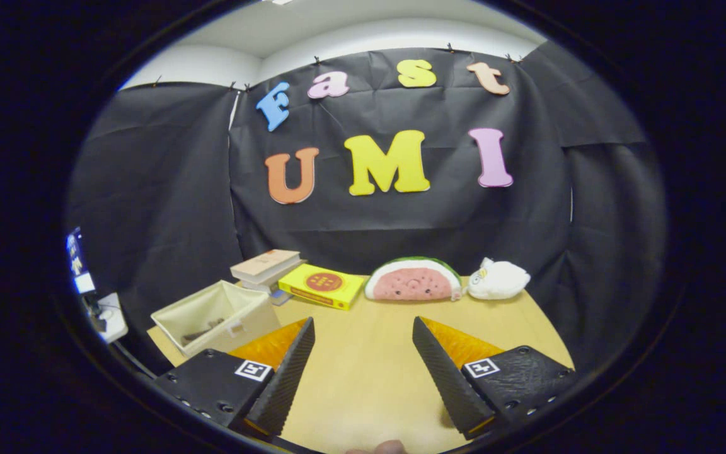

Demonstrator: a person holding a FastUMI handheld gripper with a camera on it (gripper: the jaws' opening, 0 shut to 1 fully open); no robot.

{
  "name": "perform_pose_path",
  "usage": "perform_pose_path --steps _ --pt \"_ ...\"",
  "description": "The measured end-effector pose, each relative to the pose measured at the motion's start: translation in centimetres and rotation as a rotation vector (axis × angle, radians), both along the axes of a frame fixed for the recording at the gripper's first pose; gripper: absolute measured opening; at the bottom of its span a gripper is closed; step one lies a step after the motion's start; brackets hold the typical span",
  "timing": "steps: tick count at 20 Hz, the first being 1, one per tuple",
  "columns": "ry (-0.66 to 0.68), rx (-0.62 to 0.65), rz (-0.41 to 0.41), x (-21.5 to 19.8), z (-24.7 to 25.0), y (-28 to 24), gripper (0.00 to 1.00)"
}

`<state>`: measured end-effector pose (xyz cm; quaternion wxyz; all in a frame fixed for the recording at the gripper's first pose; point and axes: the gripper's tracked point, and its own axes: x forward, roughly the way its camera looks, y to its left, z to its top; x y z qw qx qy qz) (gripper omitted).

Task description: Open the storage box then place both shoes into the box .Put the left shoe in first, then the right shoe, with the right side of both shoes facing outward in a uniform manner.

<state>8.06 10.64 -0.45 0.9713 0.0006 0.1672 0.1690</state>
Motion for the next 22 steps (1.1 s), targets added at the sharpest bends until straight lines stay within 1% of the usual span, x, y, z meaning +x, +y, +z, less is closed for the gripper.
perform_pose_path --steps 3,5,8,12,16,19,22 --pt "0.044 -0.061 -0.048 1.0 -3.2 -5.9 0.95" --pt "0.106 -0.095 -0.089 1.7 -6.0 -9.3 0.95" --pt "0.182 -0.142 -0.13 2.6 -9.3 -12.5 0.95" --pt "0.317 -0.118 -0.145 3.5 -14.1 -14.3 0.95" --pt "0.418 -0.104 -0.152 4.0 -18.1 -14.6 0.95" --pt "0.462 -0.086 -0.154 4.2 -19.4 -14.5 0.95" --pt "0.466 -0.051 -0.166 4.9 -19.7 -14.4 0.95"
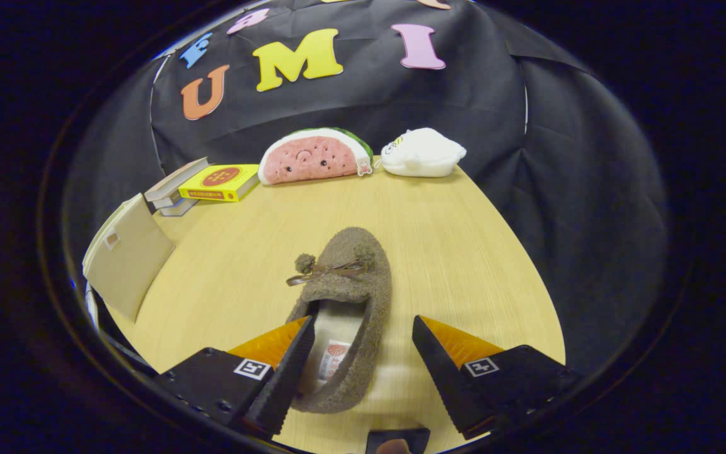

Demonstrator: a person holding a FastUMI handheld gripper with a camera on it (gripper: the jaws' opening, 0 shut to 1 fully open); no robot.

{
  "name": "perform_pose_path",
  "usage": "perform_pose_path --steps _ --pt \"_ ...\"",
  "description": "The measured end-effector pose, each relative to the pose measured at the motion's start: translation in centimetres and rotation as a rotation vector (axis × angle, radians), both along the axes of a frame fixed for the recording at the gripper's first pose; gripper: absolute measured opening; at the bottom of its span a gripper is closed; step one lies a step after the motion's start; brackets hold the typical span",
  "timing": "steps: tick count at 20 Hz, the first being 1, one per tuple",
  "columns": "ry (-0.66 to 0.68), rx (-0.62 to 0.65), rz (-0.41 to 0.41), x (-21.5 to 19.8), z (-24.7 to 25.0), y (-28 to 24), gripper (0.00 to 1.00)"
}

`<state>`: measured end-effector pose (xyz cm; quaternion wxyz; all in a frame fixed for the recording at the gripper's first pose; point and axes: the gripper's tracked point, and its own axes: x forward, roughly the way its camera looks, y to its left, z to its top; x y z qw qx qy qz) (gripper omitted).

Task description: Open the storage box then place both shoes into the box .Put the left shoe in first, then the right shoe, with the right side of both shoes facing outward in a uniform manner.

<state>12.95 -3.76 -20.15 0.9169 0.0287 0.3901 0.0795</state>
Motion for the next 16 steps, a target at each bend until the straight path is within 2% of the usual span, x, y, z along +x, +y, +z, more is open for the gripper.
perform_pose_path --steps 6,7,8,10,11,16 --pt "0.046 0.027 -0.013 -0.1 -0.9 0.4 0.36" --pt "0.04 -0.005 -0.047 0.2 -1.2 -0.8 0.26" --pt "0.04 0.015 -0.053 0.4 -1.2 -0.4 0.16" --pt "0.039 0.022 -0.077 0.4 -1.1 -0.9 0.16" --pt "0.038 0.036 -0.079 0.5 -1.2 -0.8 0.01" --pt "0.066 0.158 -0.145 0.0 -0.9 -0.2 0.0"
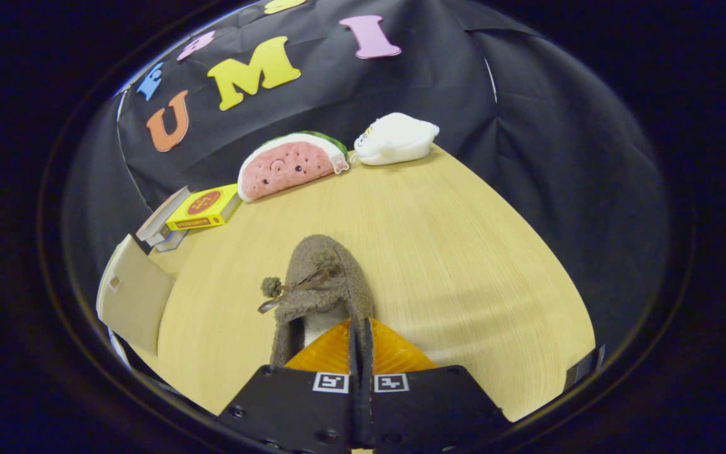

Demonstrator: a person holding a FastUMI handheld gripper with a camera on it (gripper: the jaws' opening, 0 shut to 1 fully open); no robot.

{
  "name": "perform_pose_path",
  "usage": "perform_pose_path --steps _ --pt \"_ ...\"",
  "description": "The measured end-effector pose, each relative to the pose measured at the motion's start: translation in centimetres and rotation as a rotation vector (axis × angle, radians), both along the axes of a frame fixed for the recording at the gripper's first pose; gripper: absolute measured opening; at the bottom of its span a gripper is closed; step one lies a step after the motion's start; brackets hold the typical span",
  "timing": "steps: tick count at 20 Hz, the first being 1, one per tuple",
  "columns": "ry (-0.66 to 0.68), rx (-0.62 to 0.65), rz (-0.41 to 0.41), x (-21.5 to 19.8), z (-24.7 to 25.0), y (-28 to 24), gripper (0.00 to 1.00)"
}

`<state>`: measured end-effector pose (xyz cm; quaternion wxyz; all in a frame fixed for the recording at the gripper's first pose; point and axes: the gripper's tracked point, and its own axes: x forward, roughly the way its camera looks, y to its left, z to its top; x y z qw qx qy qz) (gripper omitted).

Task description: Open the storage box then place both shoes into the box .Put the left shoe in first, then the right shoe, with the right side of both shoes facing outward in a uniform manner.

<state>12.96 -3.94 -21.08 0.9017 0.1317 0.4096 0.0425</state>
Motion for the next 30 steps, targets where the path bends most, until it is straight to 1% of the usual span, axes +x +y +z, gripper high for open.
perform_pose_path --steps 5,9,13,16,21,24,27,30 --pt "-0.014 0.069 -0.032 -1.0 2.4 2.5 0.0" --pt "-0.062 0.143 -0.037 -1.7 6.4 7.4 0.0" --pt "-0.122 0.236 -0.021 -2.6 12.0 15.1 0.0" --pt "-0.172 0.308 -0.001 -3.2 16.3 22.2 0.0" --pt "-0.203 0.36 0.053 -4.7 21.1 33.2 0.0" --pt "-0.211 0.373 0.065 -5.4 22.1 39.0 0.0" --pt "-0.181 0.413 0.065 -5.9 21.9 44.5 0.0" --pt "-0.193 0.39 0.045 -5.8 20.7 47.7 0.0"
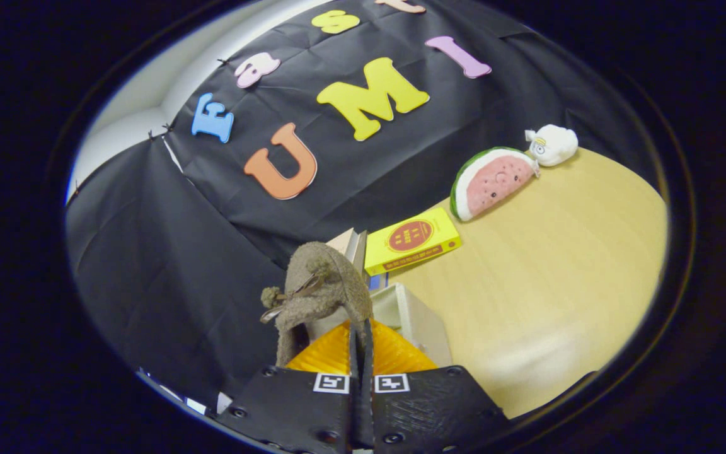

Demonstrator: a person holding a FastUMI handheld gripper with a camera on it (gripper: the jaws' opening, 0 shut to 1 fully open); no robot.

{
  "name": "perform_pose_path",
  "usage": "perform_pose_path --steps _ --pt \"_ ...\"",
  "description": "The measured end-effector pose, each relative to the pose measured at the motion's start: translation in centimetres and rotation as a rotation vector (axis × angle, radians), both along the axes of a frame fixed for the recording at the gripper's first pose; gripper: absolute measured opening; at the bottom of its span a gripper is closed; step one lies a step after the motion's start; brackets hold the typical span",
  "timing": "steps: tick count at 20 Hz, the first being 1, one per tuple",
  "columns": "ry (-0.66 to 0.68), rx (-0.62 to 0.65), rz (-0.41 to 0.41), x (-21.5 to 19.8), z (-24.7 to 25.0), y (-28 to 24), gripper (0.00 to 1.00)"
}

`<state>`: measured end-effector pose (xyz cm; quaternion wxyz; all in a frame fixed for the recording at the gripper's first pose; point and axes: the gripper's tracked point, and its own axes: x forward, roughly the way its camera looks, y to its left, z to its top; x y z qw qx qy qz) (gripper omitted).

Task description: Open the storage box then place both shoes into the box .Put the left shoe in first, then the right shoe, with the right side of both shoes facing outward in a uniform manner.

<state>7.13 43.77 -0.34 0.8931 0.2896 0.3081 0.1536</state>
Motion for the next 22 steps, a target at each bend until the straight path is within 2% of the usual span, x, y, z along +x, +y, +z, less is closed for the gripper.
perform_pose_path --steps 5,12,16,17,22 --pt "0.022 -0.054 -0.065 0.2 -3.7 2.3 0.0" --pt "0.094 -0.093 -0.146 0.5 -7.7 1.7 0.0" --pt "0.08 -0.052 -0.145 0.7 -7.2 1.9 0.02" --pt "0.083 -0.051 -0.139 0.5 -7.3 1.8 0.06" --pt "0.07 -0.034 -0.12 0.5 -7.3 2.1 0.11"
